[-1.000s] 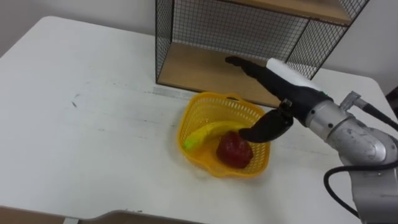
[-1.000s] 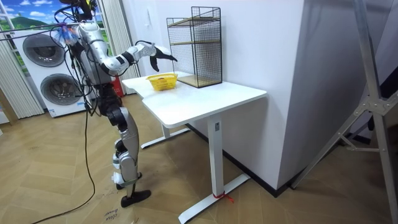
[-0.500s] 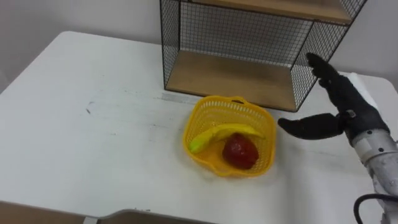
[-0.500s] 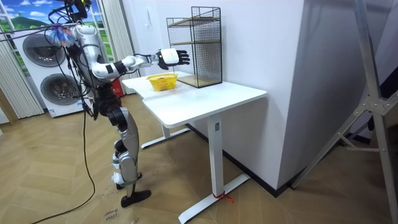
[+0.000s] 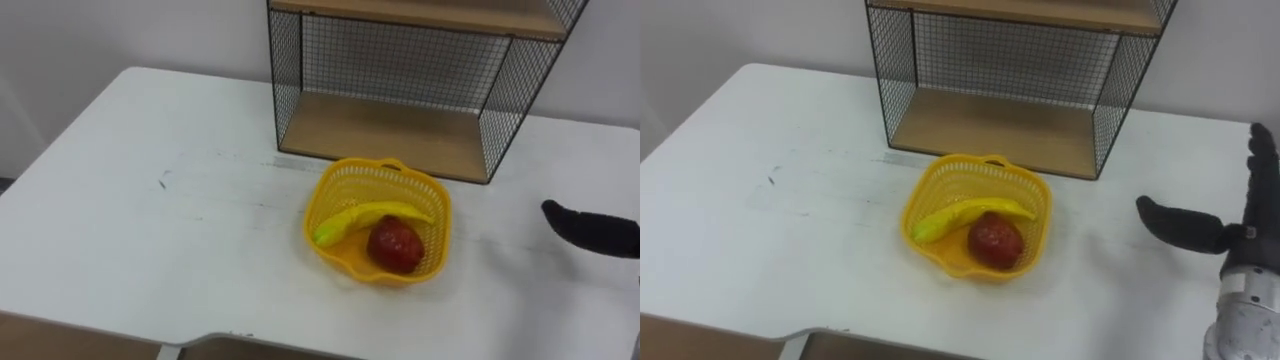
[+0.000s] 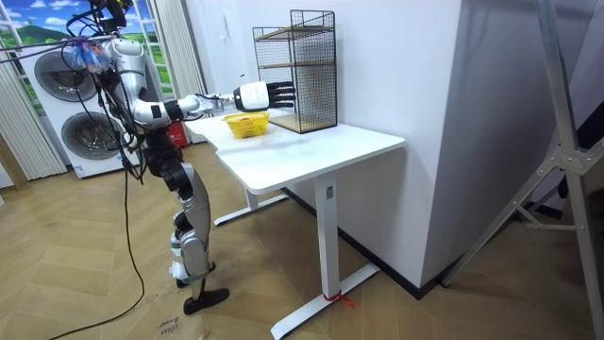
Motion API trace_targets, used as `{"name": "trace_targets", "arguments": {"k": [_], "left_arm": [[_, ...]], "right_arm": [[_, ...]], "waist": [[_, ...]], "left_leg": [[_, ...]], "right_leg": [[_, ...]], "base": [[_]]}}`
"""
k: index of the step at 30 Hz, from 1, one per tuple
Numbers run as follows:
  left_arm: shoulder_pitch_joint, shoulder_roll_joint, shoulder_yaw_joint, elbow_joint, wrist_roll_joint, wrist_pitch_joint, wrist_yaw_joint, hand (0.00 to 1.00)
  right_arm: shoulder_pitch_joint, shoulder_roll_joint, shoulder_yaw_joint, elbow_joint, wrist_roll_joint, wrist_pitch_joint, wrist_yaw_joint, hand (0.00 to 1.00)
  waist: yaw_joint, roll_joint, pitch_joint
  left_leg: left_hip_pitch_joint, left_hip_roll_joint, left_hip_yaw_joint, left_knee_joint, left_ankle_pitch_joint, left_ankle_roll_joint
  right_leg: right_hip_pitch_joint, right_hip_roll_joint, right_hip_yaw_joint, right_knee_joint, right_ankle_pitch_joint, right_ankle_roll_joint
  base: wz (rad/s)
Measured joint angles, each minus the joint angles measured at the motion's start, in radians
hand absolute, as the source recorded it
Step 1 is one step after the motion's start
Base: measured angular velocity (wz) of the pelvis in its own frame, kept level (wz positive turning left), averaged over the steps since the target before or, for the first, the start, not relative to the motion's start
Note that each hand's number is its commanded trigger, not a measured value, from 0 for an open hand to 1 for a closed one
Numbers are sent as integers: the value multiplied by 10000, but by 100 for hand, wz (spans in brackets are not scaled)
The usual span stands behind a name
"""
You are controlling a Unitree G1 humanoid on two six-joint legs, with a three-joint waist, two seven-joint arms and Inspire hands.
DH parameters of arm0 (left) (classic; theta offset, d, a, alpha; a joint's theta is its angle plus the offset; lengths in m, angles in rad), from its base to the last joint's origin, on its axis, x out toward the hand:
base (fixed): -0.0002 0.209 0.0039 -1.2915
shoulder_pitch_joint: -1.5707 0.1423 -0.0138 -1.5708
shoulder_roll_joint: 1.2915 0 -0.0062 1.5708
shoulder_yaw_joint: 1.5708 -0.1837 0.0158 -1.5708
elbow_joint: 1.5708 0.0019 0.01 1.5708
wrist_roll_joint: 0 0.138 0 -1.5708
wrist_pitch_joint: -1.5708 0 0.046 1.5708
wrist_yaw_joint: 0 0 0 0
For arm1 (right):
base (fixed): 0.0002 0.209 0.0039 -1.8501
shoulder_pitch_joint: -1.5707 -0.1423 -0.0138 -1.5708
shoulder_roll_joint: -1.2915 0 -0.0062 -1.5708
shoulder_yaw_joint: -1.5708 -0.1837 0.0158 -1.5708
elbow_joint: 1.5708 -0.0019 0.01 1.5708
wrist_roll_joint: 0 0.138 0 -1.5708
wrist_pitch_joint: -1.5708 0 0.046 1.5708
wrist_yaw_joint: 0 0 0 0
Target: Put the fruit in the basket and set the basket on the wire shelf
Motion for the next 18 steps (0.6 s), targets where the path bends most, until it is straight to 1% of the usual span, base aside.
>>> {"name": "trace_targets", "arguments": {"k": [1, 2, 3, 4, 5, 6, 8, 9, 10, 11, 12, 13, 14, 15, 16, 17, 18], "left_arm": [[-17, 1, 142, -580, 657, -37, 181, 0], [-30, 2, 273, -1192, 1304, -46, 337, 0], [-23, 2, 320, -1555, 1510, -47, 404, 0], [-24, 3, 373, -2332, 1864, -54, 566, 0], [-31, 5, 367, -2919, 2444, -72, 568, 0], [-29, 5, 338, -3215, 2669, -74, 568, 0], [-96, 18, 64, -4280, 3284, -97, 483, 0], [-164, 33, -6, -4442, 3396, -116, 438, 0], [-323, 74, -121, -4633, 3572, -150, 288, 0], [-412, 98, -240, -4789, 3606, -190, 77, 0], [-408, 104, -320, -4864, 3602, -198, -40, 0], [-412, 105, -522, -4975, 3601, -203, -292, 0], [-412, 105, -808, -5045, 3590, -202, -552, 0], [-411, 105, -1002, -5061, 3581, -202, -696, 0], [-414, 104, -1363, -5081, 3512, -201, -1090, 0], [-415, 102, -1511, -5103, 3449, -199, -1333, 0], [-415, 102, -1803, -5167, 3274, -199, -1795, 0]], "right_arm": [[4, 0, -144, 242, 3, -126, -131, 0], [29, 1, -242, 325, 91, -134, -193, 0], [56, 1, -291, 324, 183, -173, -193, 0], [83, 1, -362, 322, 315, -220, -193, 0], [81, 1, -388, 323, 337, -295, -195, 0], [81, 2, -388, 322, 382, -325, -200, 0], [81, 9, -391, 322, 714, -498, -287, 0], [81, 9, -391, 322, 811, -560, -306, 0], [80, 16, -392, 322, 888, -696, -314, 0], [76, 16, -393, 323, 973, -831, -314, 0], [76, 16, -394, 323, 1054, -901, -315, 0], [77, 26, -397, 323, 1350, -991, -315, 0], [77, 41, -390, 328, 1675, -1044, -311, 0], [77, 47, -378, 338, 1785, -1045, -302, 0], [71, 100, -356, 340, 1960, -1055, -267, 0], [64, 165, -351, 340, 2036, -1061, -251, 0], [64, 288, -325, 340, 2084, -1064, -183, 0]], "waist": [[35, -1, 2], [54, -2, 9], [48, -4, 12], [40, -15, 22], [17, -32, 46], [3, -22, 42], [-55, -24, 57], [-49, -20, 61], [-66, -32, 91], [-54, 27, 86], [-82, -3, 123], [-145, 16, 177], [-176, 35, 198], [-195, 33, 203], [-209, 26, 205], [-218, 24, 207], [-255, 21, 208]], "left_leg": [[21, -7, -8, -7, -1, 1], [22, -8, -6, -10, -1, 2], [19, -10, -7, -5, -1, 3], [9, -16, -14, -2, -2, 4], [-6, -19, -22, -7, -2, 4], [-14, -20, -32, -7, -2, 4], [-33, -73, -103, 0, 1, 6], [-35, -77, -104, 1, 1, 6], [-79, -78, -109, 2, 1, 6], [-98, -81, -132, 3, 1, 5], [-97, -81, -131, 1, 1, 5], [-96, -77, -134, -2, 1, 5], [-104, -77, -152, -1, 1, 5], [-115, -76, -176, -1, 1, 5], [-137, -80, -180, -2, 1, 5], [-140, -81, -179, -6, 1, 5], [-135, -78, -174, -16, 0, 4]], "right_leg": [[18, 1, 16, -1, -2, 4], [17, 4, 30, -8, -3, 5], [17, 2, 18, -11, -3, 5], [17, -6, -13, -8, -8, 13], [20, -14, -102, -18, -9, 14], [21, -17, -124, -21, -9, 15], [33, -16, -162, -33, -9, 15], [35, -12, -161, -33, -9, 15], [36, -6, -168, -35, -9, 15], [32, -5, -175, -35, -9, 15], [30, -5, -180, -37, -9, 15], [31, -5, -196, -45, -9, 15], [47, -4, -211, -88, -8, 15], [61, -4, -227, -140, -6, 15], [50, -3, -227, -157, -5, 15], [49, 1, -224, -157, -5, 15], [46, 7, -224, -155, -5, 15]], "base": [[4], [0], [0], [3], [4], [4], [7], [5], [3], [0], [3], [0], [5], [5], [4], [0], [0]]}}
